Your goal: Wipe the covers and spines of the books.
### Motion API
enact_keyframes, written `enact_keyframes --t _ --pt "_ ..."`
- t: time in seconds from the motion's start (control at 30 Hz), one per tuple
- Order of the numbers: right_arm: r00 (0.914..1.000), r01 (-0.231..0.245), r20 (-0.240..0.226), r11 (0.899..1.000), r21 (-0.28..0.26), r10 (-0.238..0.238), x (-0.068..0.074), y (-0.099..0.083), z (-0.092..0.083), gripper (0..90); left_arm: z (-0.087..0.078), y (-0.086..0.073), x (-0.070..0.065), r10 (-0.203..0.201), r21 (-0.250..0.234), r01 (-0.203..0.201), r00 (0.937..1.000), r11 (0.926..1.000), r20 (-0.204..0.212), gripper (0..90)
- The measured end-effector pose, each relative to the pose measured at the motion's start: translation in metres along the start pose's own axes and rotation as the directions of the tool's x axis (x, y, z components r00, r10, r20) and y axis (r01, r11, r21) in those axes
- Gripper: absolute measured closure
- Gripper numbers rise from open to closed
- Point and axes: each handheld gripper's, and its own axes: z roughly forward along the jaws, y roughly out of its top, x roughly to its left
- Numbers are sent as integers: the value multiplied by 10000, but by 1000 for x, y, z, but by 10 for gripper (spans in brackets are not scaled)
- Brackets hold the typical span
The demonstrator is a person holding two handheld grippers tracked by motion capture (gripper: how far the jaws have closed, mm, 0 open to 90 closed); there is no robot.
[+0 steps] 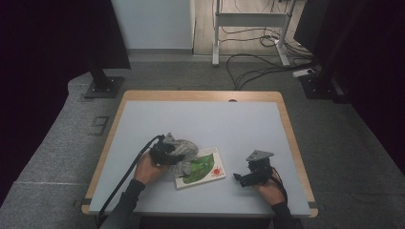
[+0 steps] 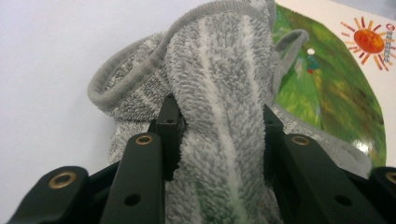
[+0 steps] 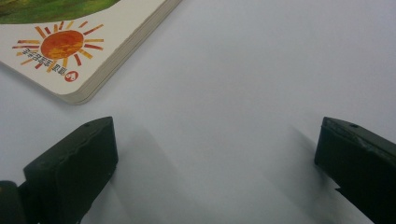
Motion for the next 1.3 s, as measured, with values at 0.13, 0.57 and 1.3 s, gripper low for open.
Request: enact_keyframes --t 0.13,0.57,1.3 --pt "10000 3 -3 10000 -2 -3 0 0 0 0 5 5 -1 -38 -16 38 9999 10000 109 639" --pt "10000 4 -1 10000 3 -4 0 0 0 0 26 29 -9 88 -74 -85 9988 9999 488 639" --pt "10000 -3 5 10000 2 3 0 0 0 0 63 72 -29 470 -139 -458 9941 9989 982 638"
